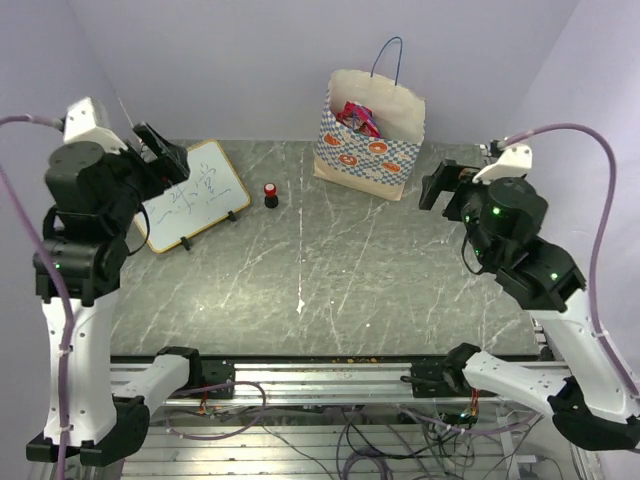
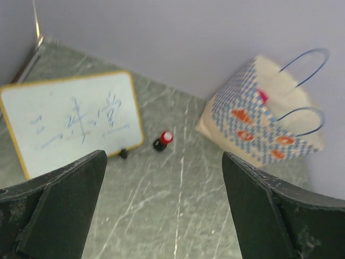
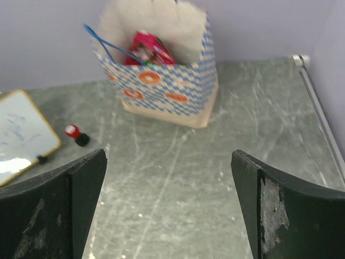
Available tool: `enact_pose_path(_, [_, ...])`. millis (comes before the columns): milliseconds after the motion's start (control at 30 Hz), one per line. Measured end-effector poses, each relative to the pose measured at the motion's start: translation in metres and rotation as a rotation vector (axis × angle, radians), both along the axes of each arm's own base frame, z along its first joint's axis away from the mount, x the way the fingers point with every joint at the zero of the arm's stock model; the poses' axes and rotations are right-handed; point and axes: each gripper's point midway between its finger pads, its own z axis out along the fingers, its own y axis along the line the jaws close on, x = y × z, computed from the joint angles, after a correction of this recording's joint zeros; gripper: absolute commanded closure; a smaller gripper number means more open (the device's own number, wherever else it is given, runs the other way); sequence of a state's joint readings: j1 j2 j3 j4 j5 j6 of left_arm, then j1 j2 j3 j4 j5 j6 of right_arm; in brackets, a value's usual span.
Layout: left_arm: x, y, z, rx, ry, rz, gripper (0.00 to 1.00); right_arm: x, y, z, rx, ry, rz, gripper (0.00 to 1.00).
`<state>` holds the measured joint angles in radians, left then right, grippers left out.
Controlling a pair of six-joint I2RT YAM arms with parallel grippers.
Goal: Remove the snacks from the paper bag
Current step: Adjust the paper bag at the center of the board.
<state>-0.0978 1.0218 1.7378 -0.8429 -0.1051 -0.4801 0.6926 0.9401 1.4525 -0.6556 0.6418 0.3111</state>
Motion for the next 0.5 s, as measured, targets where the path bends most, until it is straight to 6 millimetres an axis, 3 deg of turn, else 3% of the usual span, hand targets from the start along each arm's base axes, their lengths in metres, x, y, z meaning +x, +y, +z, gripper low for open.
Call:
enact_pose_path(333, [0.007,0.006,-0.147,-0.006,0.302,0.063,0.02,0.029,-0.031,-0.113,-0.103,0.243,-0.149,0.00])
enact_pose_path(500, [0.005,0.007,-0.190,0.007,0.387,0.067,0.14,0.036,-0.043,-0.148,-0.100,0.328,-0.194,0.00])
